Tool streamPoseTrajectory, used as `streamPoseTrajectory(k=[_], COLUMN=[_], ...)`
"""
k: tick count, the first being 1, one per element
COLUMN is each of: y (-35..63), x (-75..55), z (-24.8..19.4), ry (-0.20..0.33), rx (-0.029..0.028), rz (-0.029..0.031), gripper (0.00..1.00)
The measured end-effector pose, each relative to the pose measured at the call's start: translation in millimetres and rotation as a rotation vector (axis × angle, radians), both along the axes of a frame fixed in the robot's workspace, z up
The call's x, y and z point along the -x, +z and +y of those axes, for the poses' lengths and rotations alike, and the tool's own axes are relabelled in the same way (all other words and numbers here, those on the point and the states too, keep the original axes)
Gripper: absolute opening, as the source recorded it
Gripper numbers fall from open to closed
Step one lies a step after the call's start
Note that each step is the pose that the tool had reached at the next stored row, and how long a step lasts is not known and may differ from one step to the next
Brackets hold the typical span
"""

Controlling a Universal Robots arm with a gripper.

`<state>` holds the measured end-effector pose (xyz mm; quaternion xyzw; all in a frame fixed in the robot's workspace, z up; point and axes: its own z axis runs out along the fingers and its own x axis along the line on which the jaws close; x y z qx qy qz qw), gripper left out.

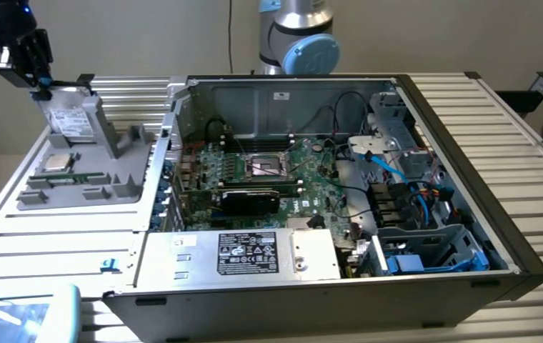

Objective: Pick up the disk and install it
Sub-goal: 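Pick up the disk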

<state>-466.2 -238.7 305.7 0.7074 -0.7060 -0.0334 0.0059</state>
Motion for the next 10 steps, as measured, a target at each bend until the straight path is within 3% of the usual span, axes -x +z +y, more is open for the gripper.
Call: streamPoseTrajectory(k=[10], y=[-1.6], x=[-0.1], z=[-0.1], ry=[0.000], rx=[-0.0001], rz=[0.0002], gripper=[0.38])
